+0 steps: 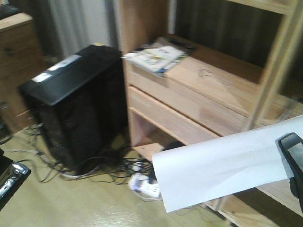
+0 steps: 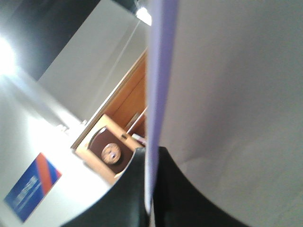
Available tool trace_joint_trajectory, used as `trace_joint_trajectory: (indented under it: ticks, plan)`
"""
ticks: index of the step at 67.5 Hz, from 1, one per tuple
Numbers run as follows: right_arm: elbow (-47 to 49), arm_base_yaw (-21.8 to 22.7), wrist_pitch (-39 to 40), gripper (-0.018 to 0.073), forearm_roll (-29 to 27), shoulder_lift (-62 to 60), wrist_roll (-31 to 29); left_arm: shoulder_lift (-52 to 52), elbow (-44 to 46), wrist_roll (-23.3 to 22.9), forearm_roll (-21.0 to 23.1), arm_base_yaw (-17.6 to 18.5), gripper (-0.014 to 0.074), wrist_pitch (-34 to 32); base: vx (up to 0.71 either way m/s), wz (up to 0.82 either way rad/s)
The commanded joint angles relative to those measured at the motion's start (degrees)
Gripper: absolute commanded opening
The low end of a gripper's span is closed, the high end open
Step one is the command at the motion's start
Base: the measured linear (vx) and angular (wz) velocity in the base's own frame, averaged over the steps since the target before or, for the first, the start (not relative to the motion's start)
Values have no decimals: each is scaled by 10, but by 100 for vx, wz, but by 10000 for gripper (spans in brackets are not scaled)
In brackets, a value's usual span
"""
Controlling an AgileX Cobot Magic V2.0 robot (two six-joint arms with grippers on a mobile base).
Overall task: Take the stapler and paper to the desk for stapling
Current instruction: 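Drive the base away from the shelf, holding stapler and paper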
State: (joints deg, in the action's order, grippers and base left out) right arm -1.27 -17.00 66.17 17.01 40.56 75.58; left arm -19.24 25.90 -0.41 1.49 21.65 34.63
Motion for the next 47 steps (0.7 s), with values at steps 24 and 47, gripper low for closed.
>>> trace_joint_trajectory:
  ticks: [24,47]
  plan:
    - [-16,1,103,-2,-4,0,-9,-4,19,-1,4,4,-6,-65,8,66]
    - [-16,1,103,-2,-4,0,-9,-4,19,-1,4,4,-6,-65,10,76]
